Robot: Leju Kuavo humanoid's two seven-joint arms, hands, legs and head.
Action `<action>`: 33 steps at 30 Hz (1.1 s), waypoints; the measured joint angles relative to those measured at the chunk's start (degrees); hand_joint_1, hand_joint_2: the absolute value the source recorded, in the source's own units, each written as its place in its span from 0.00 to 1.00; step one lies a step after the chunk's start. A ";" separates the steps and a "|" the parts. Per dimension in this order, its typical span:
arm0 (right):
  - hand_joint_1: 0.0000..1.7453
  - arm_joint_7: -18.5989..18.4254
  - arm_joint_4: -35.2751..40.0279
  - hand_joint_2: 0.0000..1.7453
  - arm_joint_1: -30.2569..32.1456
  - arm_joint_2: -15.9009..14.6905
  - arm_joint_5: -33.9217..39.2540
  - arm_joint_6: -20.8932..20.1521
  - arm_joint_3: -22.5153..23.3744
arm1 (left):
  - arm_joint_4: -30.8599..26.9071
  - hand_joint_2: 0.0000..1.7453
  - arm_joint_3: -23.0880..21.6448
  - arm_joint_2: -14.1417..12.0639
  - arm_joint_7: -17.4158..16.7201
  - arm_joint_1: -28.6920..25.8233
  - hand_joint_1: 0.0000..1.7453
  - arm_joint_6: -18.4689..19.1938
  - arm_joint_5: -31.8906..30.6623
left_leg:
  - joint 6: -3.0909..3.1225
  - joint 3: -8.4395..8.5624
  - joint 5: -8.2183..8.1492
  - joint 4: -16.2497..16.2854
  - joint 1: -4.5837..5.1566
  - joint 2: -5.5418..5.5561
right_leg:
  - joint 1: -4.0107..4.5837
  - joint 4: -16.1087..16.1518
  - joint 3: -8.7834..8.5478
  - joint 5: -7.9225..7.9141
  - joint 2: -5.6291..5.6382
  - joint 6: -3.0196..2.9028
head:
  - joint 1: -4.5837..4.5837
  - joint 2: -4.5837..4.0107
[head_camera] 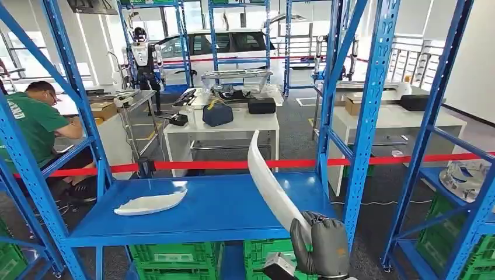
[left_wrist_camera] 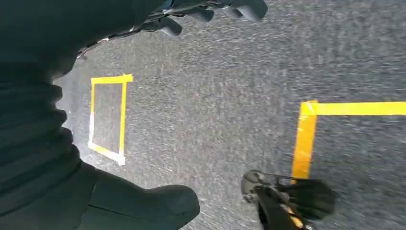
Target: Take the parts from the cabinet and place them on the table.
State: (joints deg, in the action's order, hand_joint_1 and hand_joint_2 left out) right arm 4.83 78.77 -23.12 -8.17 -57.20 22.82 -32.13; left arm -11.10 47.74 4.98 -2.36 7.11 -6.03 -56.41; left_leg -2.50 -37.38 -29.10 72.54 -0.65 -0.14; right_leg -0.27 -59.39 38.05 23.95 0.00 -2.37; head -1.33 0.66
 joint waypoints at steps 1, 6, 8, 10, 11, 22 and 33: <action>1.00 0.00 0.07 0.00 -0.02 0.00 0.15 -0.04 0.04 | -0.02 1.00 0.00 -0.13 0.31 0.07 0.00 0.04 0.17 | 0.56 3.82 0.41 -4.67 0.19 0.07 | 0.02 0.00 0.74 -0.71 0.05 0.10 | 0.02 0.00; 1.00 0.20 -0.07 0.00 -1.80 1.85 0.09 -1.33 -0.94 | -0.11 1.00 -0.02 -0.57 0.50 -0.10 0.00 0.57 1.42 | 2.54 10.28 -2.35 -15.39 1.34 0.08 | -0.52 0.93 0.92 -3.68 -0.02 1.94 | 0.07 0.00; 1.00 -0.02 -0.42 0.00 -2.53 2.49 0.02 -1.97 -1.82 | 0.02 1.00 -0.02 -0.59 0.46 -0.75 0.00 0.61 1.57 | 3.33 9.23 -0.13 -16.29 0.76 -0.36 | -0.46 -0.06 1.83 -1.45 0.16 2.62 | 0.07 0.00; 1.00 -0.39 -0.74 0.00 -3.27 2.93 0.02 -2.17 -2.67 | 0.02 1.00 0.00 -0.90 0.41 -1.57 0.00 0.63 1.44 | 3.69 7.68 1.26 -16.20 0.67 -0.43 | -0.61 -6.73 3.61 6.03 0.14 3.03 | 0.20 0.00; 1.00 -0.66 -0.79 0.00 -3.35 2.99 0.02 -2.14 -3.04 | 0.04 1.00 0.00 -0.98 0.50 -1.99 0.00 0.63 1.40 | 3.75 6.62 2.07 -16.16 0.67 -0.44 | -0.64 -11.05 4.50 8.85 0.13 3.25 | 0.20 0.00; 1.00 -0.48 -1.01 0.00 -3.73 3.65 -0.81 -0.79 -5.38 | 0.24 1.00 -0.55 -1.66 2.38 -2.54 0.00 2.21 -1.14 | 0.80 -1.03 8.32 -14.15 0.48 -0.30 | -0.03 0.45 -7.63 6.45 0.11 0.68 | 0.31 0.00; 1.00 -1.53 -0.44 0.00 -4.85 4.33 -1.97 -0.79 -8.33 | 0.22 1.00 0.44 -2.40 3.45 -1.37 0.00 0.76 3.63 | 0.80 10.48 -2.85 -13.34 0.33 0.21 | -0.02 0.13 0.98 -1.46 0.02 0.89 | 0.00 0.02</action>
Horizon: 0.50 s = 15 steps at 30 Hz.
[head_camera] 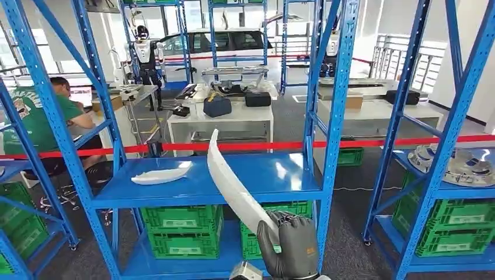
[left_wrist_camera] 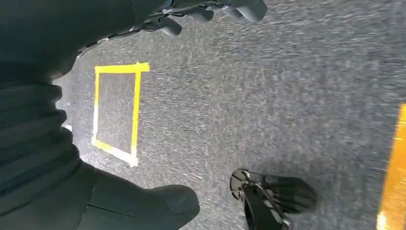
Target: Take the parts from the cabinet and place them on the table.
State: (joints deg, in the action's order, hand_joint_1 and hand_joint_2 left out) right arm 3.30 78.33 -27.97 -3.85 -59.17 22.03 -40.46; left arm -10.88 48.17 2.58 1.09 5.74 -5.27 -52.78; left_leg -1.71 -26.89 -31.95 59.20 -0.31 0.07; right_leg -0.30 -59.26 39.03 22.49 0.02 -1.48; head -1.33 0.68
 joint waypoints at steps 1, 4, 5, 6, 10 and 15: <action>1.00 0.06 0.11 0.00 -0.32 0.02 0.04 -0.02 -0.07 | 0.00 1.00 0.13 -0.09 -0.02 0.03 0.00 -0.24 0.22 | 0.29 0.74 -0.49 -1.70 0.32 0.16 | 0.00 0.14 -0.06 -0.63 -0.18 0.42 | 0.07 -0.02; 1.00 0.54 0.13 0.00 -1.00 0.04 0.81 -0.15 -1.03 | 0.08 1.00 1.42 -0.13 -0.55 -0.67 0.00 -1.81 3.03 | 1.73 -0.54 0.91 -2.19 0.45 0.07 | -0.10 1.17 -0.11 -2.56 -0.24 1.77 | 0.02 -0.02; 1.00 0.70 0.09 0.00 -1.02 0.00 0.96 -0.15 -1.05 | 0.15 1.00 1.78 -0.11 -0.55 -0.85 0.00 -2.06 3.50 | 2.02 -0.77 1.50 -2.41 0.21 -0.15 | -0.23 1.11 0.12 -2.42 -0.18 1.93 | 0.00 -0.02; 1.00 0.83 0.07 0.00 -1.02 -0.04 1.01 -0.13 -1.07 | 0.17 1.00 2.10 -0.11 -0.55 -0.86 0.00 -2.30 3.96 | 2.16 -0.92 1.77 -2.39 0.16 -0.39 | -0.42 0.75 0.22 -1.74 -0.09 1.98 | 0.00 -0.02; 1.00 1.22 -0.11 0.00 -1.24 -0.37 1.05 -0.15 -2.03 | 0.26 1.00 5.05 -0.11 -0.74 -1.93 0.00 -3.65 6.56 | 3.13 -4.64 4.86 -2.14 0.27 -0.76 | -0.34 -14.00 4.40 11.42 -0.03 2.51 | 0.24 -0.02; 1.00 1.26 -0.41 0.00 -1.48 -0.61 1.05 -0.15 -2.71 | 0.33 1.00 6.78 0.00 -1.03 -2.11 0.00 -3.93 7.04 | 2.69 -9.97 7.96 -0.69 0.38 -0.70 | 0.04 -7.61 -5.48 5.87 -0.03 1.59 | 0.39 -0.02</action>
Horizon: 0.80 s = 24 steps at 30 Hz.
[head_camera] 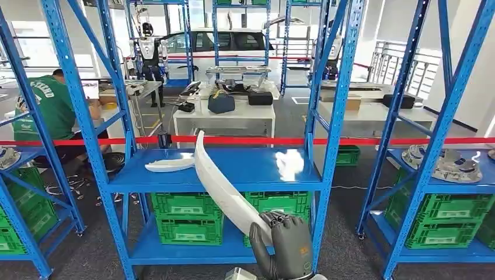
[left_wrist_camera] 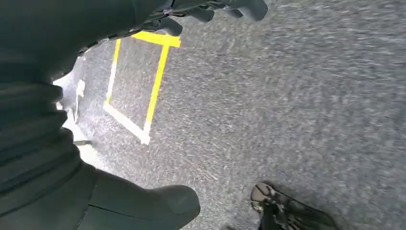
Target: Take the parts from the cabinet and place them on the table.
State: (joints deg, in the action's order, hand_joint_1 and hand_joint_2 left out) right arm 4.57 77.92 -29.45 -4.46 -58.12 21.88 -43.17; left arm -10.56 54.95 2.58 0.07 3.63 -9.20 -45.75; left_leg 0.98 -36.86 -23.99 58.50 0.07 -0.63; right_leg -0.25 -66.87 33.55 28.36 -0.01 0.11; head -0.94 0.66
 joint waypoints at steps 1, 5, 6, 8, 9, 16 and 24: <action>1.00 0.02 0.00 0.00 -0.37 0.02 0.00 -0.06 -0.15 | 0.04 1.00 0.24 0.24 -0.02 0.05 0.00 -0.02 0.06 | -0.28 -0.59 0.41 0.42 0.07 -0.03 | 0.34 5.45 -3.98 2.51 -0.05 -0.60 | 0.06 0.00; 1.00 0.07 0.00 0.00 -0.91 0.00 -0.13 -0.66 -0.66 | 0.09 1.00 1.14 0.52 0.79 0.02 0.00 -0.29 0.53 | -1.85 -1.09 2.61 -0.11 -0.09 -0.11 | 0.78 8.59 -4.37 2.42 0.00 -1.55 | 0.13 0.00; 1.00 0.04 0.00 0.00 -0.98 -0.02 -0.11 -0.83 -0.74 | 0.11 1.00 1.18 0.57 1.03 -0.11 0.00 -0.18 0.53 | -2.15 -1.35 3.05 -0.35 -0.05 -0.02 | 0.35 9.11 -3.79 1.41 -0.11 -1.97 | 0.07 -0.02; 1.00 0.02 0.02 0.00 -1.43 0.02 -0.11 -1.07 -0.96 | 0.28 1.00 1.18 1.01 1.16 -0.05 0.00 0.20 0.13 | -2.91 -3.19 -3.62 4.19 -0.34 0.43 | 0.02 9.41 -2.34 -0.16 -0.31 -2.60 | -0.04 0.00; 1.00 0.04 0.02 0.00 -1.49 0.02 -0.09 -1.07 -1.03 | 0.33 1.00 1.18 1.07 1.18 0.00 0.00 0.26 -0.06 | -3.28 -4.06 -7.01 8.10 -0.48 0.44 | -0.01 9.40 -1.47 -0.88 -0.28 -2.53 | -0.13 0.00; 1.00 0.00 -0.33 0.00 -1.83 0.13 2.54 -3.32 -1.97 | 0.35 1.00 1.16 1.71 1.03 0.24 0.00 0.41 -2.12 | -4.25 7.00 -5.24 4.53 -1.40 0.51 | -0.35 8.62 4.71 -5.87 -0.36 -1.19 | -0.17 0.00; 1.00 -1.90 -0.35 0.00 -2.41 1.18 3.56 -7.28 -2.58 | 0.37 1.00 -0.17 1.77 -0.17 0.24 0.00 0.17 -4.63 | -0.03 6.86 -4.76 -1.38 -0.68 0.35 | -0.55 1.76 8.32 0.60 -0.29 1.45 | 0.02 -0.02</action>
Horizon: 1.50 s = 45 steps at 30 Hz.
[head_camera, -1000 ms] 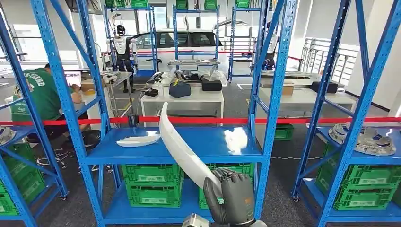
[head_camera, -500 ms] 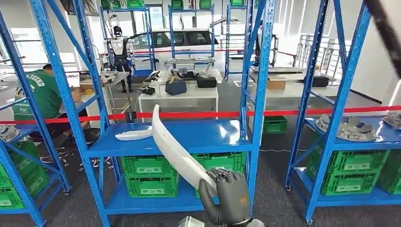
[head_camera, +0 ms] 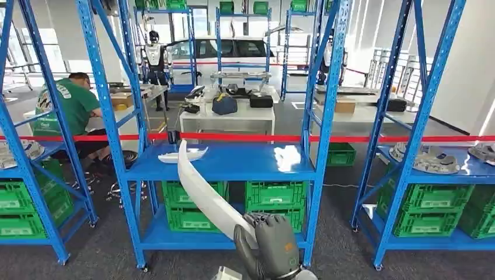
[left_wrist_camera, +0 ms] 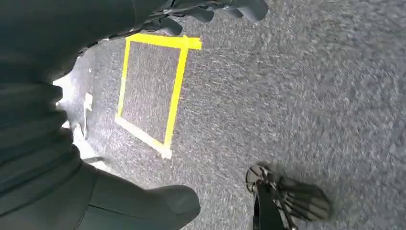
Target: Take the parts from the cabinet and place them on the table.
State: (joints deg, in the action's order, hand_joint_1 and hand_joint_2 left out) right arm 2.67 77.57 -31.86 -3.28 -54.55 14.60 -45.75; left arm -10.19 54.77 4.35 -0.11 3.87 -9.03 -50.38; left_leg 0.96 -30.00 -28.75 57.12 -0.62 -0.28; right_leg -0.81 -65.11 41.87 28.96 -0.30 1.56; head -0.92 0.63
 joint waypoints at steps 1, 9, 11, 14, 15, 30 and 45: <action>1.00 0.04 -0.02 0.00 0.09 0.00 0.13 -0.04 0.00 | 0.00 1.00 -0.02 0.00 0.02 -0.03 0.00 0.00 0.02 | 0.10 -0.90 0.68 0.07 0.12 0.00 | 0.03 -4.57 1.16 2.93 0.05 0.12 | 0.00 0.00; 1.00 0.39 -0.09 0.00 0.52 0.42 0.46 0.00 0.02 | 0.02 1.00 -0.11 0.48 0.11 -0.08 0.00 0.00 0.04 | -0.50 -6.80 4.92 1.31 1.08 -0.17 | 1.52 7.73 -13.33 2.15 0.02 -2.71 | 0.07 0.02; 1.00 0.53 -0.09 0.00 0.49 0.44 0.48 -0.07 0.00 | 0.02 1.00 -0.13 0.48 0.11 -0.07 0.00 0.00 0.04 | -1.19 -6.93 6.02 0.92 0.78 -0.30 | 1.86 7.73 -12.71 1.44 0.13 -3.01 | 0.07 0.00; 1.00 0.96 -0.11 0.00 0.49 0.57 1.38 -0.44 0.00 | 0.09 1.00 -0.33 0.50 0.20 -0.26 0.00 0.35 -0.74 | -2.33 -8.12 3.47 2.39 0.77 0.10 | 1.09 8.62 -11.72 -0.58 -0.23 -4.13 | 0.04 0.02; 1.00 1.00 -0.11 0.00 0.48 0.68 1.49 -0.55 0.00 | 0.13 1.00 -0.44 0.59 0.61 -0.30 0.00 0.48 -0.96 | -2.65 -9.08 -0.03 5.78 0.58 0.15 | 1.02 8.59 -10.99 -1.18 -0.23 -4.34 | -0.04 0.00; 1.00 2.82 1.42 0.00 3.02 0.42 2.80 0.85 1.66 | -0.24 1.00 -1.66 -0.50 3.28 0.96 0.00 -2.38 -0.81 | -0.49 -0.08 -0.03 0.09 -0.29 0.05 | 0.14 2.42 -1.56 -0.85 0.09 -0.31 | 0.09 0.02; 1.00 4.98 1.22 0.00 4.25 -0.20 3.32 2.19 3.15 | 0.04 1.00 -1.77 -0.39 8.04 -0.16 0.00 2.43 -1.84 | -0.62 -6.84 3.94 0.25 0.22 -0.03 | 0.93 8.53 -13.04 1.35 0.24 -2.25 | 0.15 0.02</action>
State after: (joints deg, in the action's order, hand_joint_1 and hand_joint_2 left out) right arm 7.65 78.79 -27.61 -3.47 -51.23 16.79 -42.60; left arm -10.14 53.00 3.96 7.93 3.71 -6.60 -52.22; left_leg 0.33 -36.84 -24.81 57.37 -0.40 -0.31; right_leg 0.12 -56.58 28.84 30.31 -0.05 -0.69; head -0.77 0.65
